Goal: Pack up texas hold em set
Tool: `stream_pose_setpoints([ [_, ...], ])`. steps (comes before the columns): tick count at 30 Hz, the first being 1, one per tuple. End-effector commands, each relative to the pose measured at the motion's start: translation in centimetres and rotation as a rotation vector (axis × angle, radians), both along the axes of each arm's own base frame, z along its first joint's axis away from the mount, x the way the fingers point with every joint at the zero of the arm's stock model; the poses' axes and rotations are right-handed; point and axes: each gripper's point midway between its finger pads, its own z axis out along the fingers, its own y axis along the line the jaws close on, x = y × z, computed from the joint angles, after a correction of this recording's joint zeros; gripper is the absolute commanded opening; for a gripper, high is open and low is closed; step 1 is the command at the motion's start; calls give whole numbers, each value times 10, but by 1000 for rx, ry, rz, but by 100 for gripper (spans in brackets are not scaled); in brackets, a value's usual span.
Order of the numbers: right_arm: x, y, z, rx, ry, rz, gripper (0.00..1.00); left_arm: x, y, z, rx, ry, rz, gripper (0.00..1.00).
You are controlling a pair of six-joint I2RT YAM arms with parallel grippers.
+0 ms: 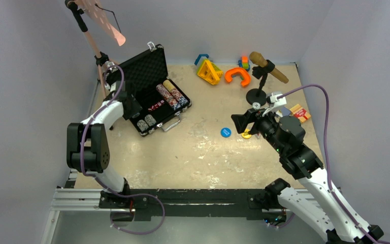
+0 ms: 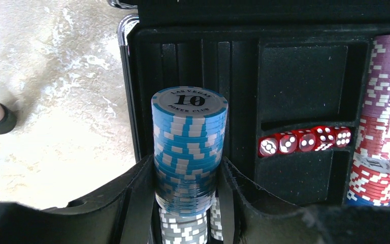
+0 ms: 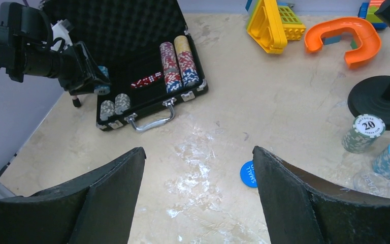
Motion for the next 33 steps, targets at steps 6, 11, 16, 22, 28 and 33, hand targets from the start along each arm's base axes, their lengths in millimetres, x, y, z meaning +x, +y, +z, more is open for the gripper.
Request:
stream_pose_setpoints([
  [6,2,-3,7,8,-28,-18,82,30,6,12,14,-69,-10,1],
  [11,0,-5,5,9,-25,-23,82,31,13,16,59,-64,-20,34],
  [16,0,-7,5,6,-23,-30,82,32,14,22,73,-74,-32,75],
  [22,-2,-9,5,7,-20,-36,82,32,15,30,96,-88,-48,78],
  [28,-4,-10,5,17,-20,-40,82,45,14,38,121,-92,-107,62],
  [33,-4,-10,5,16,-14,-40,81,55,17,38,126,-78,-127,53],
])
